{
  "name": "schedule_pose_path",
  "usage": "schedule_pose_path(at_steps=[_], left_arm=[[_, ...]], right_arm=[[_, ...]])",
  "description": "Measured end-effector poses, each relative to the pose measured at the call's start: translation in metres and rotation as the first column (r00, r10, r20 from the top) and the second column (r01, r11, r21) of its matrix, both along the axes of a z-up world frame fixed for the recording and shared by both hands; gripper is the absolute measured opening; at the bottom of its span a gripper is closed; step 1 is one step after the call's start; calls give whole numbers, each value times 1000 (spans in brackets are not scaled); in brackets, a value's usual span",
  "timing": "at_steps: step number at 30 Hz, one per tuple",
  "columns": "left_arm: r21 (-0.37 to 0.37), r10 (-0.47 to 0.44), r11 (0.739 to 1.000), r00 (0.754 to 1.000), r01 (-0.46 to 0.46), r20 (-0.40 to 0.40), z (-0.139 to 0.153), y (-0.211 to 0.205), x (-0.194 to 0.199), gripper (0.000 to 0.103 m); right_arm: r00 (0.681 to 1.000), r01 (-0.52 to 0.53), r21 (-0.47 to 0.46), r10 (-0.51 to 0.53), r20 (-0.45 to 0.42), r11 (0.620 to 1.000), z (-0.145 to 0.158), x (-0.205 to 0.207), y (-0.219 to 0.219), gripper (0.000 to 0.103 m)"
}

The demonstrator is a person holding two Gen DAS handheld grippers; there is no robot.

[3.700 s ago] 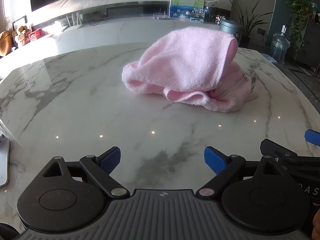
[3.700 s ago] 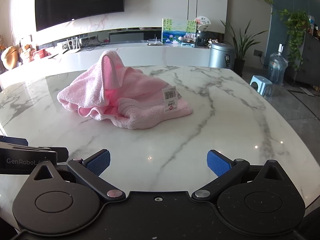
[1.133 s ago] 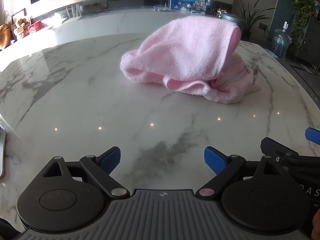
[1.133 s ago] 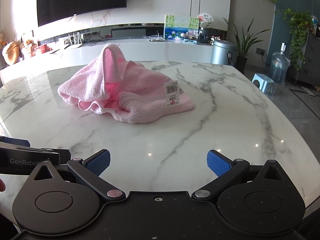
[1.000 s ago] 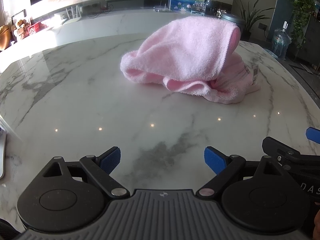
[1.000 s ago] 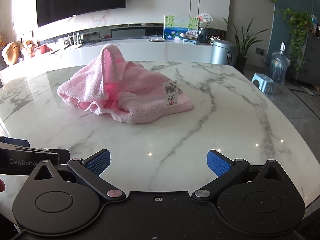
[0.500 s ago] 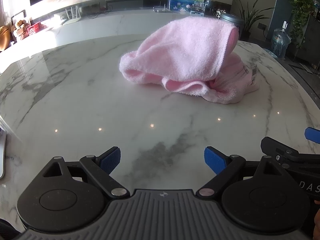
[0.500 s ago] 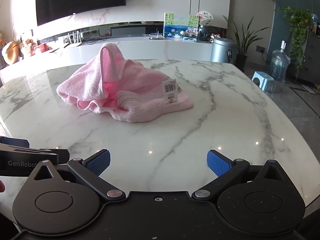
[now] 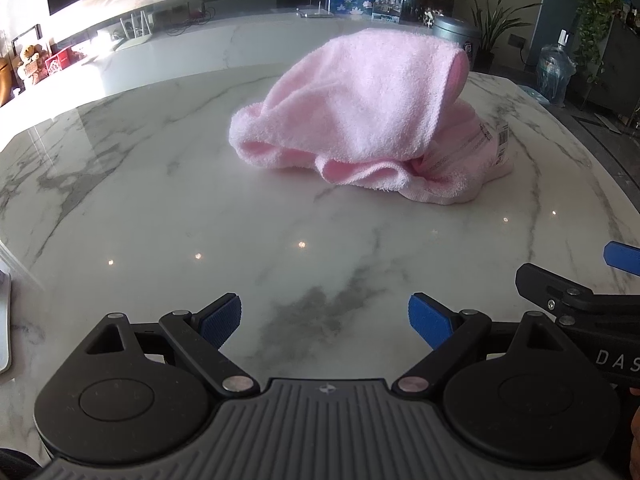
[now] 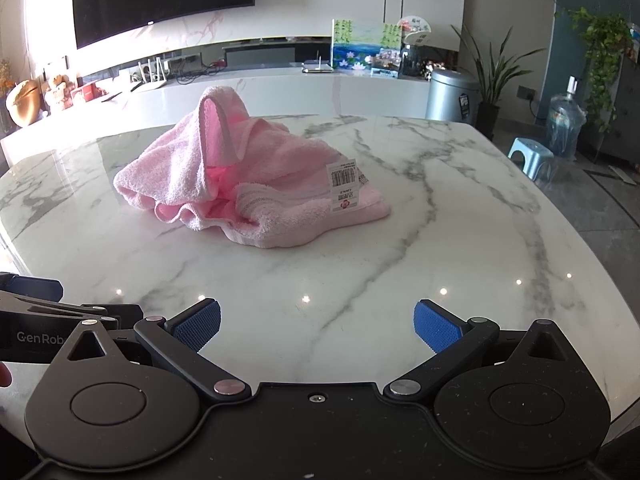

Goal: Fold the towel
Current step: 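Grasp the tagged towel edge with the right gripper while the left gripper grasps another edge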

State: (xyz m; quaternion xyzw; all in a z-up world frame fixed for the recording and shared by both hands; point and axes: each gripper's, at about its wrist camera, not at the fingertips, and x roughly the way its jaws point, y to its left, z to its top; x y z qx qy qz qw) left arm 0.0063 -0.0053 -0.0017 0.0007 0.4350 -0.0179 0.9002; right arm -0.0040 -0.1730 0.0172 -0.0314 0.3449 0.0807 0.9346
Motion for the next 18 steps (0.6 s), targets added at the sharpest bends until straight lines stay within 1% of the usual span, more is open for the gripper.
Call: schedule_pose_path(at_steps=[6, 10, 13, 16, 17, 18], left_arm=[[8, -16, 1000, 1000, 16, -12, 1, 0, 11, 91], [11, -35, 999, 999, 35, -13, 3, 1, 21, 91], [7, -52, 999, 999, 52, -10, 5, 2, 30, 91], [6, -84, 996, 996, 84, 2, 8, 1, 39, 91], [10, -100, 995, 995, 100, 12, 11, -1, 43, 91], [14, -116, 993, 993, 115, 22, 13, -2, 46, 91]], right_arm=[[1000, -2, -7, 2, -24, 1000, 4, 16, 1, 103], [999, -3, -20, 2, -32, 1000, 10, 34, -1, 103], [999, -1, -1, 1, -36, 1000, 16, 49, -5, 103], [999, -8, -3, 8, -39, 1000, 20, 67, -7, 103], [999, -15, -10, 15, -44, 1000, 21, 72, -6, 101], [998, -26, -16, 25, -51, 1000, 21, 78, -5, 96]])
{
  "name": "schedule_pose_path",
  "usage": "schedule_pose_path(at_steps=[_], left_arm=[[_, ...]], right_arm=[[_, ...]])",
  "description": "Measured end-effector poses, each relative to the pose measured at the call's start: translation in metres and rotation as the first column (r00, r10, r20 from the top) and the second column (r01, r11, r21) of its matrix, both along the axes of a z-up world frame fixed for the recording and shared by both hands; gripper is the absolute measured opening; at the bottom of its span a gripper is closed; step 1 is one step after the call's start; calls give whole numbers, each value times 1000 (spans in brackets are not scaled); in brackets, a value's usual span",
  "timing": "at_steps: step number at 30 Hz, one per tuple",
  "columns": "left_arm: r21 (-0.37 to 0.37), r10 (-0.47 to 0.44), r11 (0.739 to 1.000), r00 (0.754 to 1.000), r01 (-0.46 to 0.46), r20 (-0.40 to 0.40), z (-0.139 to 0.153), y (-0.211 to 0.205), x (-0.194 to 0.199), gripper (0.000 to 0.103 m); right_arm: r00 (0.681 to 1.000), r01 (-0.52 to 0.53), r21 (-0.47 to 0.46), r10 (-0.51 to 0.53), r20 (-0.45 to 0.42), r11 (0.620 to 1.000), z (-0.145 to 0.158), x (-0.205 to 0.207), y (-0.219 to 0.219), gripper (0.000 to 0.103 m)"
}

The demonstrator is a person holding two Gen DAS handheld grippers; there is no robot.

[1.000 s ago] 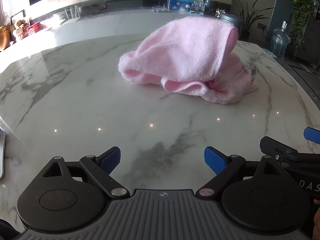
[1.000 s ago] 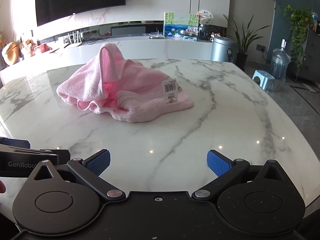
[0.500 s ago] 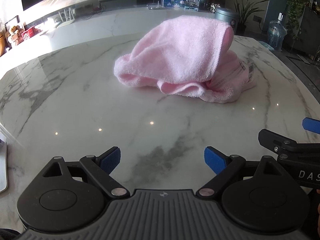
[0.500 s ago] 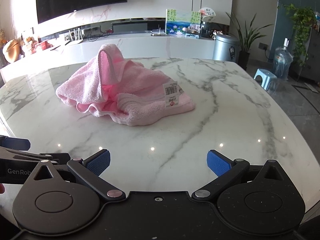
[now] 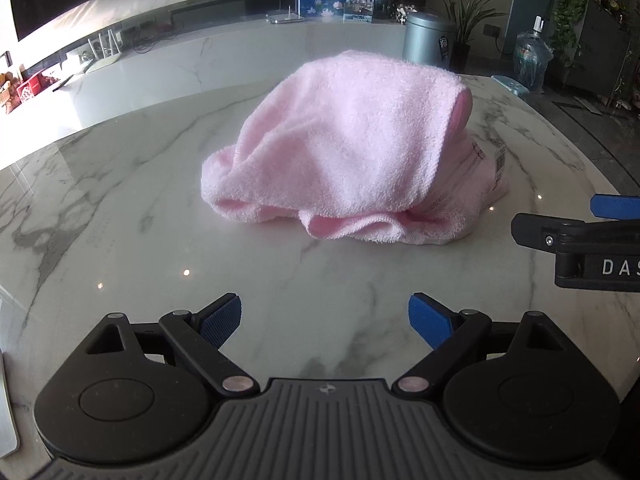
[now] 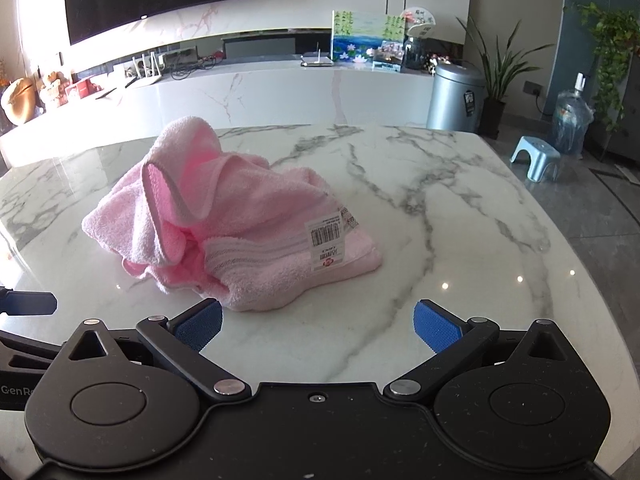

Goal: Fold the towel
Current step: 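Grasp the tagged towel edge with the right gripper while the left gripper grasps another edge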

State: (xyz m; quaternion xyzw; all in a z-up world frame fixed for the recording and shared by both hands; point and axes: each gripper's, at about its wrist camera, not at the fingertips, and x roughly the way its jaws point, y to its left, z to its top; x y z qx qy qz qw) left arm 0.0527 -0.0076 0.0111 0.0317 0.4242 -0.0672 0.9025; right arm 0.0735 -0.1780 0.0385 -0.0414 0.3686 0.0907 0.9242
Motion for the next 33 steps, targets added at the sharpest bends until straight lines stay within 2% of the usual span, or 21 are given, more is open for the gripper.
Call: schedule_pose_path(at_steps=[6, 8, 10, 13, 16, 18, 20, 21, 23, 24, 25, 26, 28, 31, 33], left_arm=[[10, -98, 995, 993, 97, 60, 12, -9, 18, 91], [11, -131, 991, 989, 131, 63, 12, -12, 23, 75], [14, -161, 987, 985, 160, 61, 10, -15, 29, 71], [31, -189, 982, 980, 188, 62, 6, -16, 37, 71], [44, -227, 973, 971, 225, 73, 2, -18, 42, 67], [53, -252, 967, 965, 248, 71, -2, -21, 46, 64], [58, -266, 963, 962, 262, 67, -6, -23, 49, 55], [59, -267, 963, 961, 264, 66, -7, -24, 50, 53], [49, -274, 961, 959, 271, 67, -10, -23, 51, 36], [43, -275, 961, 959, 272, 65, -11, -22, 52, 31], [31, -267, 964, 962, 266, 61, -12, -20, 53, 23], [16, -255, 967, 965, 255, 57, -12, -18, 54, 19], [1, -227, 974, 972, 227, 54, -11, -12, 55, 13], [0, -187, 982, 980, 188, 65, -4, -1, 53, 10], [0, -160, 987, 984, 161, 75, 3, 7, 51, 9]], right_arm=[[994, -94, -16, 93, -60, 995, -7, 29, 11, 88], [990, -115, -8, 114, -81, 993, -11, 36, 13, 84], [987, -126, -3, 125, -101, 992, -15, 42, 16, 80], [982, -139, 4, 139, -129, 990, -20, 50, 18, 76], [974, -158, 22, 159, -161, 987, -26, 54, 21, 66], [968, -169, 35, 173, -183, 985, -30, 57, 22, 51], [963, -179, 46, 184, -195, 983, -33, 57, 24, 41], [961, -183, 51, 190, -201, 982, -34, 57, 25, 37], [960, -193, 47, 199, -199, 980, -34, 54, 27, 27], [960, -196, 45, 201, -196, 980, -34, 52, 27, 21], [960, -196, 43, 201, -193, 980, -34, 51, 26, 19], [961, -197, 41, 201, -190, 980, -34, 50, 26, 16], [964, -181, 49, 187, -188, 982, -33, 48, 22, 15], [969, -152, 57, 160, -186, 987, -31, 47, 15, 13], [975, -133, 30, 136, -176, 991, -28, 45, 11, 13]])
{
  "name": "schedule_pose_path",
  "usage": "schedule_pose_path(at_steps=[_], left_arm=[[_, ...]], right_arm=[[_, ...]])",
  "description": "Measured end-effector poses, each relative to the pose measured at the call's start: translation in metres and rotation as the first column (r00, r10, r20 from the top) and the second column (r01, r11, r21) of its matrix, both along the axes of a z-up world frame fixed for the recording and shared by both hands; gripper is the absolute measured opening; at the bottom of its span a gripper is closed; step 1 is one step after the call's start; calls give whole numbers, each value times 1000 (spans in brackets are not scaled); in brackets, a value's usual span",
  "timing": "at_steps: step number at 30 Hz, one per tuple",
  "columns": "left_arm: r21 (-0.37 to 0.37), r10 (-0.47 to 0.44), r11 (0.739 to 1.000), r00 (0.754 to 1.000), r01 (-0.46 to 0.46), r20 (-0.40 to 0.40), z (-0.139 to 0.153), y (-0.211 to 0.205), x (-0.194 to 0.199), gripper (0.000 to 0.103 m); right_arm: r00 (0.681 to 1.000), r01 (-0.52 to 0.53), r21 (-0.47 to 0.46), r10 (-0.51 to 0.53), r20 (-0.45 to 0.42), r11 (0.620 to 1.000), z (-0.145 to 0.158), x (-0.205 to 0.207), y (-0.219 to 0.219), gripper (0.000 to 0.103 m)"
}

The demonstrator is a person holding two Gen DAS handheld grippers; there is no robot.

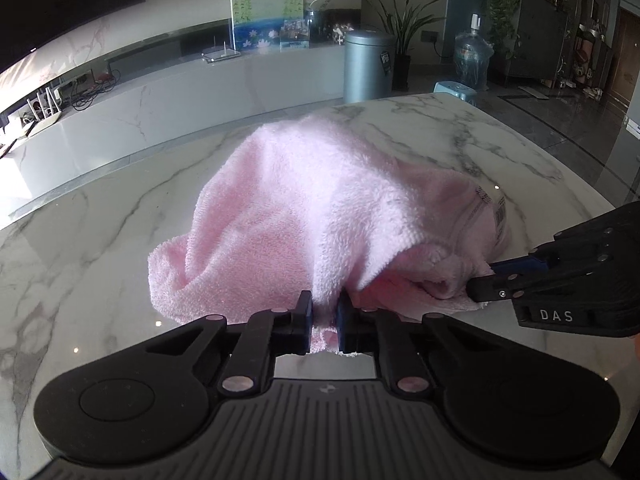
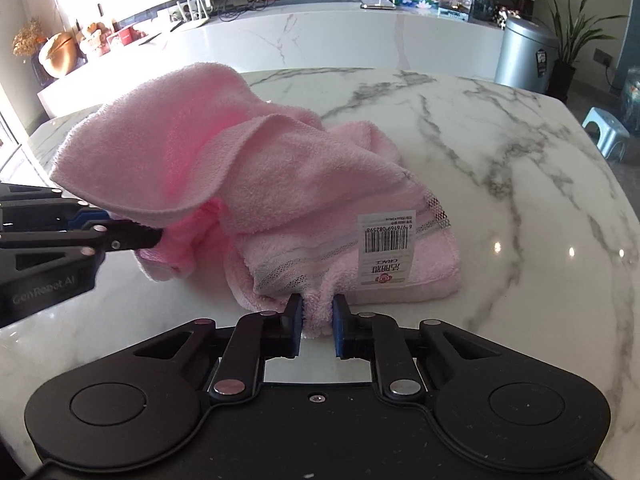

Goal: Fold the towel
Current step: 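Grasp the tagged towel edge with the right gripper while the left gripper grasps another edge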

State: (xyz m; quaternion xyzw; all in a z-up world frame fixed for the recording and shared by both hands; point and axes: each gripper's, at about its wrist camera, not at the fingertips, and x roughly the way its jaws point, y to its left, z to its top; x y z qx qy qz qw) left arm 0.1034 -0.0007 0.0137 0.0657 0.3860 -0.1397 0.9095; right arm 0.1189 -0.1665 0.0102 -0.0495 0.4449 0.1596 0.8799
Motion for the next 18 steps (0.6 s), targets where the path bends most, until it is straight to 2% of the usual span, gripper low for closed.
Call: schedule_pose_path(at_steps=[4, 10, 18], left_arm=[[-7, 34, 999, 999, -34, 4, 12, 11, -6, 8], [39, 69, 997, 998, -70, 6, 29, 21, -22, 7], [47, 139, 989, 989, -141, 51, 55, 43, -49, 7]], right_arm=[[999, 29, -27, -29, 20, 999, 7, -3, -7, 13], [997, 68, -57, -66, 31, 996, 21, -16, -21, 13], [987, 139, -60, -133, 87, 989, 51, -41, -52, 13]])
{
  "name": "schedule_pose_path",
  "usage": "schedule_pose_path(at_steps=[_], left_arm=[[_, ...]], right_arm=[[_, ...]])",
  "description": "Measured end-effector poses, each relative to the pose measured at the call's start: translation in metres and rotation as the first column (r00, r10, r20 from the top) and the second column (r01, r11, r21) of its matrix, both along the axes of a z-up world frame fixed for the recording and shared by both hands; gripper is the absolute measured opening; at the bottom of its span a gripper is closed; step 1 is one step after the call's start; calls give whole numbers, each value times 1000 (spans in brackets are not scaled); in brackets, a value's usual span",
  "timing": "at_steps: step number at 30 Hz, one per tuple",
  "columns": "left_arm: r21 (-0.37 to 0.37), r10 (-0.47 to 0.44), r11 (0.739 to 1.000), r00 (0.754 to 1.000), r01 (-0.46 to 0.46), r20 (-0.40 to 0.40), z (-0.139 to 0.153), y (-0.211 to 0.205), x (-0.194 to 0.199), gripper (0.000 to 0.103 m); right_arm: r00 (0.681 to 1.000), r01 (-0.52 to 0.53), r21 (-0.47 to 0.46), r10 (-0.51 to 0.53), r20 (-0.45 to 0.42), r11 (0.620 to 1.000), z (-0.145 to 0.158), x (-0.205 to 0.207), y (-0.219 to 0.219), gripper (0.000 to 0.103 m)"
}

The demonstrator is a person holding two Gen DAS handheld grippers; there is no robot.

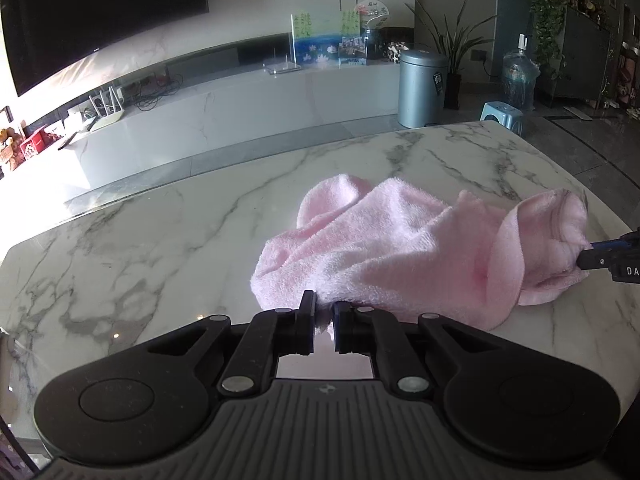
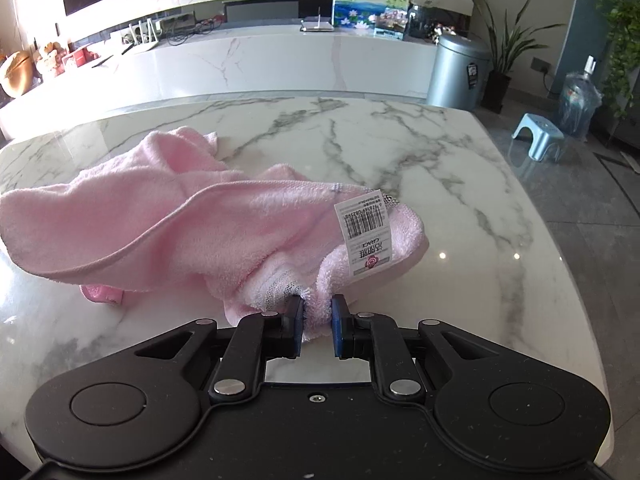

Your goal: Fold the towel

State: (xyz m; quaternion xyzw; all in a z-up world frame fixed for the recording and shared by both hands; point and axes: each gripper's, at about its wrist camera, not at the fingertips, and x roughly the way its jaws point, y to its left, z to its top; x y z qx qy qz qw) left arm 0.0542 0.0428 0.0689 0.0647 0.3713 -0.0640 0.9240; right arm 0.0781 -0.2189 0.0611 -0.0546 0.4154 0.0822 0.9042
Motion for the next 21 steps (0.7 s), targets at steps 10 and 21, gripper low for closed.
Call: schedule_pose_path(at_steps=[10, 21], left_arm=[[-7, -2, 1000, 997, 2, 80, 37, -2, -28, 7], [-4, -24, 1000, 1000, 24, 21, 20, -14, -53, 7]], right_arm=[[996, 10, -56, -5, 86, 998, 35, -32, -15, 13], [1000, 8, -37, -8, 10, 999, 29, -56, -37, 33]])
